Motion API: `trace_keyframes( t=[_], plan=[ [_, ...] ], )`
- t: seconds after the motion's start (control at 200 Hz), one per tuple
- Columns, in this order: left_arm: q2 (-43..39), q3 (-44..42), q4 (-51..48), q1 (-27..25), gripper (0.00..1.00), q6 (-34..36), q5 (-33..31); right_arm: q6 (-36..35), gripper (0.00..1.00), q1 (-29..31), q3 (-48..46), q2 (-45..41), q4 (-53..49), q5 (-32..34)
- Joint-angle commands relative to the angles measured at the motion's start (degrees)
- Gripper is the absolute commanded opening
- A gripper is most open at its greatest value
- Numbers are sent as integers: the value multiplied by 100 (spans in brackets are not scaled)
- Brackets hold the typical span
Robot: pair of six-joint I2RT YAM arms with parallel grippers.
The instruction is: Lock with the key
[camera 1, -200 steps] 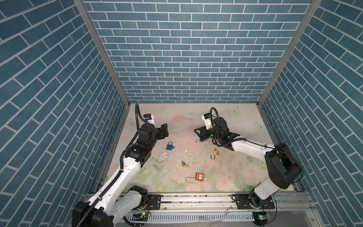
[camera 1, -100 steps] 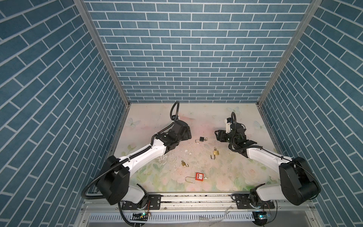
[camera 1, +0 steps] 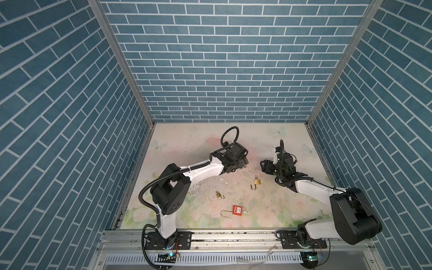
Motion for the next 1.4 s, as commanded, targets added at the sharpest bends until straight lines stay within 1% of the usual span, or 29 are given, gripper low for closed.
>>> trace_keyframes(
  t=[0.0,0.16,0.4,0.73,0.865,1.14,1.32,1.395],
  plan=[
    [343,157,22,-23,86,-404,453,200,65,-34,-70,-189,224,-43],
    [516,100,216,-20,86,-599,605,167,65,-85,-79,-203,267,-60],
    [758,127,331,75,86,-579,720,206,65,-131,-64,-129,374,-148],
    [989,130,316,255,86,-571,671,227,65,-154,-50,-110,374,-157],
    [1141,292,219,308,86,-363,499,226,65,-166,-30,-115,374,-176],
    [1564,941,-86,411,86,184,279,253,63,-166,-19,-165,352,-192],
    [1834,1532,-580,423,81,561,-202,262,62,-161,-40,-203,338,-201],
    [1906,1803,-878,391,81,746,-427,262,62,-166,-41,-209,321,-209]
  ],
)
